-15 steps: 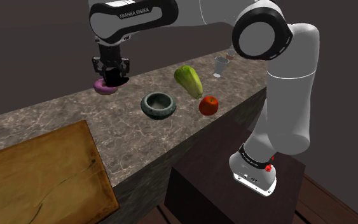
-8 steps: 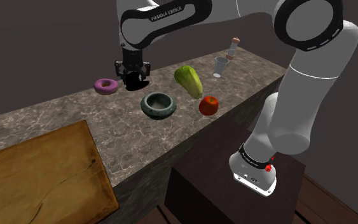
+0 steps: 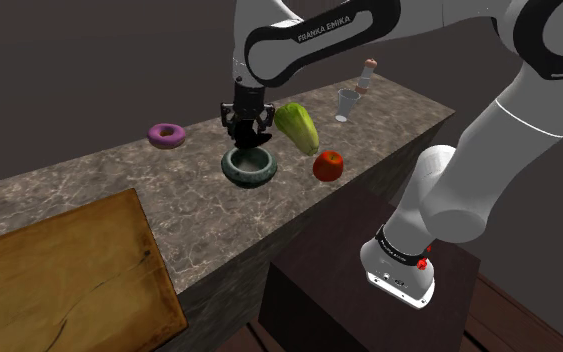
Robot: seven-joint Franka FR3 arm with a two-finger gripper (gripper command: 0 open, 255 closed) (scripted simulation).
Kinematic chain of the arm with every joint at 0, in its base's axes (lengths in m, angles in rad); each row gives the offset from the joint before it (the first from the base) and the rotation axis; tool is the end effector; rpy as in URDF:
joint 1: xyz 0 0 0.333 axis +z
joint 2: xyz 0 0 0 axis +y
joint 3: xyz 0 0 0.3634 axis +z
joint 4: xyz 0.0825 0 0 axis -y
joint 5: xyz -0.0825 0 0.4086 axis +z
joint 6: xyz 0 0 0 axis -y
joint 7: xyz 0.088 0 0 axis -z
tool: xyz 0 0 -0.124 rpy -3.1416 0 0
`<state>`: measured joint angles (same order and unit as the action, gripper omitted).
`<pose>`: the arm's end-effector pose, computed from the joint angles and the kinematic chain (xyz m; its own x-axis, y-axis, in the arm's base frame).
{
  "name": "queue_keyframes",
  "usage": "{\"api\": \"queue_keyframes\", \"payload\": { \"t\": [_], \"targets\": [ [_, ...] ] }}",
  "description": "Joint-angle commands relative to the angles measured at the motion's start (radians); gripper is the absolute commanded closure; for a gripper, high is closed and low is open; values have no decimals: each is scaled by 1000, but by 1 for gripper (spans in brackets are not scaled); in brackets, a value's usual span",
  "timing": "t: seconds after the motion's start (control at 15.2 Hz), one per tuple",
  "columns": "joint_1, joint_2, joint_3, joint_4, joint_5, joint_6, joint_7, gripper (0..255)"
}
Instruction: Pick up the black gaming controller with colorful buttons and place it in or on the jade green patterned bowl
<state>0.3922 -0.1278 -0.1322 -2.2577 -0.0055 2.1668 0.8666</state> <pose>0.5012 0.1318 0.4359 0.8235 -0.5671 0.0139 -0.5664 -0.8234 -0.0352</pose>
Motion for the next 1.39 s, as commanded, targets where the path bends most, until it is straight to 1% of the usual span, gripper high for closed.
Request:
{"api": "queue_keyframes", "payload": {
  "t": [0.0, 0.79, 1.32],
  "targets": [
    [-3, -21, -2, -40, -3, 19, -3, 255],
    [-1, 68, -6, -119, 12, 186, -16, 255],
    [-2, 68, -6, -119, 12, 186, -16, 255]
  ]
}}
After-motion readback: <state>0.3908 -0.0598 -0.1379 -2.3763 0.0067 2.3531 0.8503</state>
